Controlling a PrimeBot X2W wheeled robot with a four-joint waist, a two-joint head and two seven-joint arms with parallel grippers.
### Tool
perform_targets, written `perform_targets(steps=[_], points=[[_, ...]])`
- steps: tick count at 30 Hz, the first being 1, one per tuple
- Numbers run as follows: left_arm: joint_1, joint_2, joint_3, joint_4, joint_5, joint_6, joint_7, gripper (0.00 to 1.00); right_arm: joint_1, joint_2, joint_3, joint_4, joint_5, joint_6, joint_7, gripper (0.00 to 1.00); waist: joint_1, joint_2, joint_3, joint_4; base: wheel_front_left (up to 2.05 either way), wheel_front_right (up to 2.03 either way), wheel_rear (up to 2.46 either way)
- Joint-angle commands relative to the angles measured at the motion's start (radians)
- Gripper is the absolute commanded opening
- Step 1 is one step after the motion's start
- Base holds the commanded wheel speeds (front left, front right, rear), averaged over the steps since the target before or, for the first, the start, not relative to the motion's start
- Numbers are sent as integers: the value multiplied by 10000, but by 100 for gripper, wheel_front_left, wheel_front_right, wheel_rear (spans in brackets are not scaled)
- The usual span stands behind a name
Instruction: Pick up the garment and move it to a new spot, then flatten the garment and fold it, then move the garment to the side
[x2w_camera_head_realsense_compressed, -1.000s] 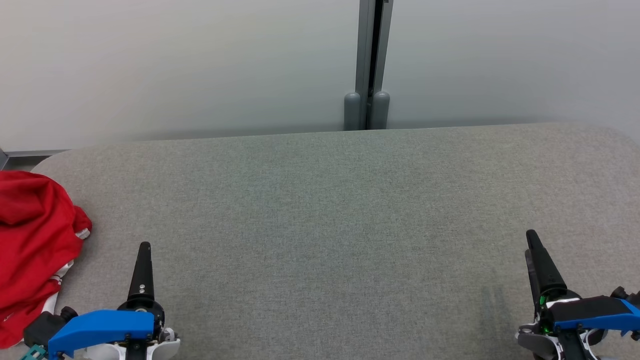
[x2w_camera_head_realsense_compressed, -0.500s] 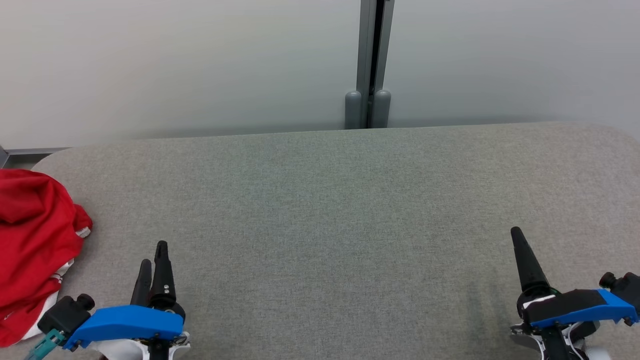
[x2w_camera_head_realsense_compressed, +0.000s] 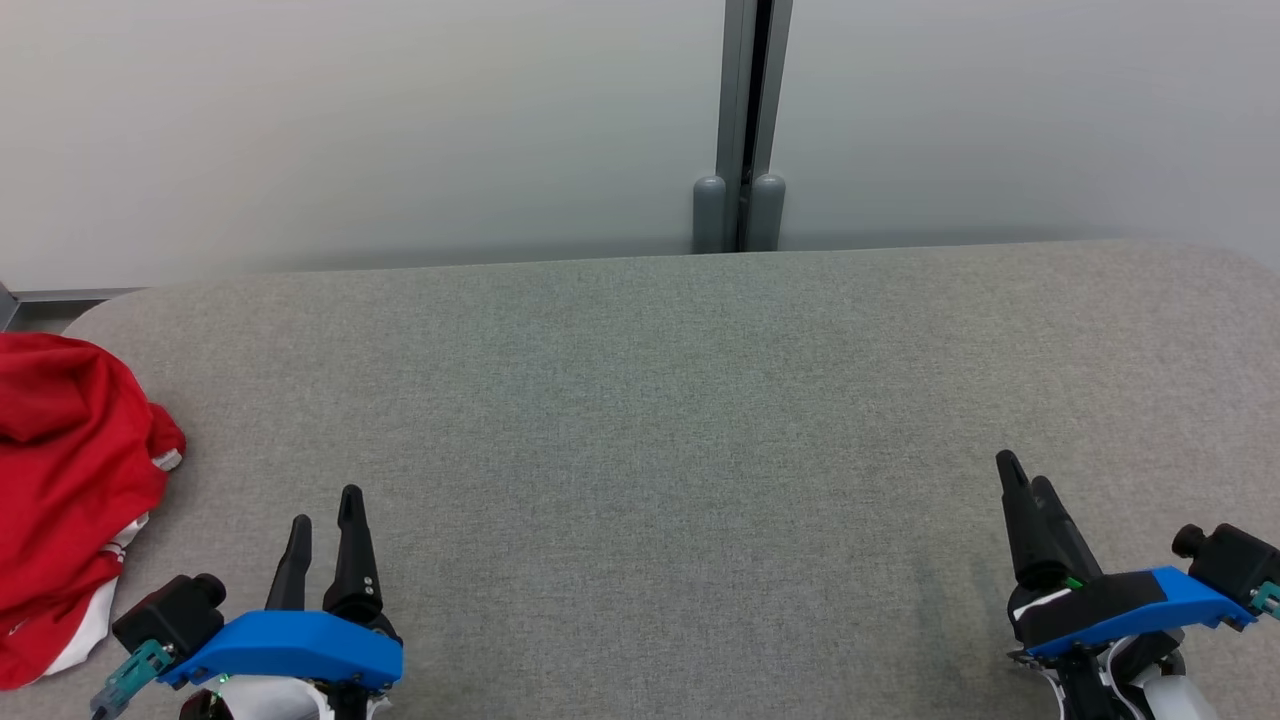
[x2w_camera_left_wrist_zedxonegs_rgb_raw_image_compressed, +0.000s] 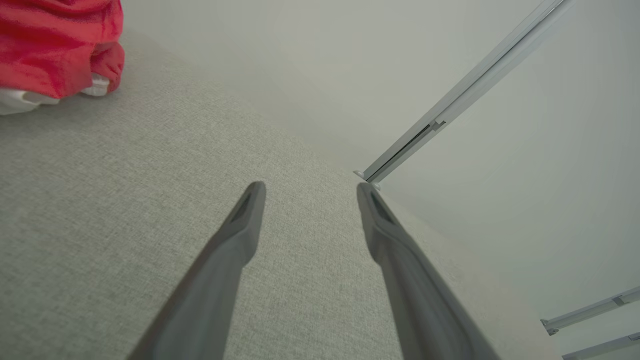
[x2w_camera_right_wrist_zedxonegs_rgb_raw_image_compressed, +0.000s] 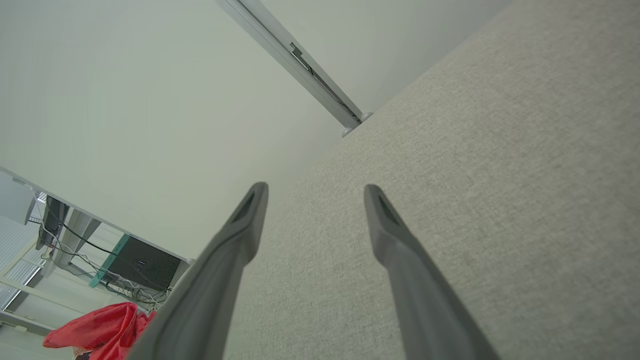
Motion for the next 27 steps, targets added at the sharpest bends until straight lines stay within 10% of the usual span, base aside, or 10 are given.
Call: perform_targets(steps=[1, 27], points=[[-250, 96, -100, -70, 346, 50, -114, 100, -309, -119, 56, -52, -307, 17, -93, 100, 0, 0, 7, 5, 0, 0, 0], [-427, 328, -1066, 999, 3360, 608, -834, 100, -671, -303, 744, 904, -3616, 21, -819, 100, 0, 0, 41, 48, 0, 0, 0]])
